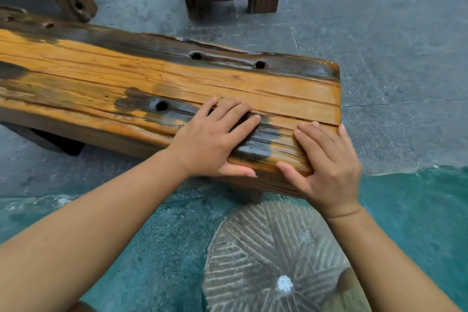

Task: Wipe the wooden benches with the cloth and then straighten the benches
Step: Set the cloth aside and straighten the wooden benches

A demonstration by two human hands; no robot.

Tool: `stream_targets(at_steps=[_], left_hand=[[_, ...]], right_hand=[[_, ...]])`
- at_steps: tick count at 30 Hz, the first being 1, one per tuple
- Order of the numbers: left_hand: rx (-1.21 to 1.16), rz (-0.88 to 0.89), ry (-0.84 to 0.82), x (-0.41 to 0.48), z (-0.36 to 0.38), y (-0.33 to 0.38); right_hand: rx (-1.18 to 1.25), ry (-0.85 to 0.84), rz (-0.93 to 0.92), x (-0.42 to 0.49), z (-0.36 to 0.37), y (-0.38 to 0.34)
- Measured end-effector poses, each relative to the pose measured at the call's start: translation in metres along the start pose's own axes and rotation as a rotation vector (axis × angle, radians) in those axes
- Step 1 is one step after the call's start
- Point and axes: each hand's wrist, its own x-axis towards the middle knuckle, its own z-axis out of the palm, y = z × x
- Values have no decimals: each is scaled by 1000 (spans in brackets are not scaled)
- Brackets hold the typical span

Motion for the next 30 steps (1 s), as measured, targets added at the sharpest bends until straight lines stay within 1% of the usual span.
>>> stream_targets(at_steps=[3,7,12,16,20,25,27,30], left_hand=[[10,-52,11,15,2,-6],[30,-65,65,35,14,-14],[47,-146,39,66,21,-25],[53,-192,71,89,31,-40],[57,-215,92,111,39,-52],[81,-247,86,134,45,-68],[106,-260,90,145,50,-75],[106,-267,91,156,59,-81]], right_hand=[[27,41,70,13,12,14],[27,77,119,33,27,31],[87,33,288,63,43,54],[110,21,382,89,61,72],[132,43,398,110,79,95],[158,1,416,137,103,118],[172,4,447,150,111,125],[163,22,446,157,119,134]])
